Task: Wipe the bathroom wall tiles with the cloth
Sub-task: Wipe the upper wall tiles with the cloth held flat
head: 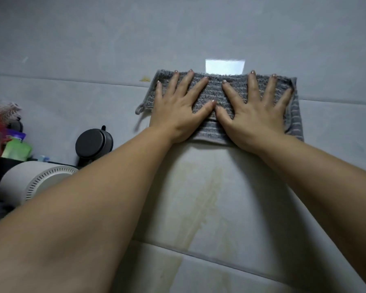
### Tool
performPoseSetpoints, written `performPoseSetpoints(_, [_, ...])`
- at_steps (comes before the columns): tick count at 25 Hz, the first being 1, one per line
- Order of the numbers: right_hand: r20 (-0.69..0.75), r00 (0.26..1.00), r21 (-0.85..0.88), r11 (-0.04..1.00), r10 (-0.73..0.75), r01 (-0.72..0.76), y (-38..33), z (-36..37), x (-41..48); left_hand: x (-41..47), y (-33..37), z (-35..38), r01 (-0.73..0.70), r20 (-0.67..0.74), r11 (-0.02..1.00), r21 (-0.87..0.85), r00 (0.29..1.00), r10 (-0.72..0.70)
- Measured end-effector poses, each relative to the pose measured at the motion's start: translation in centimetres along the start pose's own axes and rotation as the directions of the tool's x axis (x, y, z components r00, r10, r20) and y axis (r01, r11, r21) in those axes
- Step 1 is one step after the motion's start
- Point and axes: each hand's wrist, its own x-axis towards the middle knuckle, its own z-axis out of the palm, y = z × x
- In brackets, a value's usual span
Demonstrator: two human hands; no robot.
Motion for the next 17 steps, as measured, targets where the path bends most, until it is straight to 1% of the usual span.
performPoseSetpoints(5, [-0.047, 0.996, 0.043, 0.996, -0.078, 0.08, -2.5, 1.2, -2.6, -3.1, -1.7, 0.4, 0.102, -0.029, 0.994, -0.026, 0.994, -0.103])
performPoseSetpoints(10, [-0.057, 0.988, 0.029, 0.989, -0.145, 0.147, -3.1, 2.3, -7.7, -10.0, -1.3, 0.8, 0.12, -0.033, 0.992, -0.027, 0.992, -0.121])
performPoseSetpoints(14, [-0.104, 0.982, 0.005, 0.987, -0.159, 0.16, -0.4, 2.7, -11.6, -13.7, 1.6, 1.7, 0.078, -0.041, 0.997, -0.002, 0.996, -0.078])
performPoseSetpoints(17, [-0.091, 0.984, -0.016, 0.988, -0.153, 0.153, 1.0, 2.9, -13.5, -14.5, 2.9, 2.1, 0.022, -0.039, 1.0, 0.009, 0.999, -0.022])
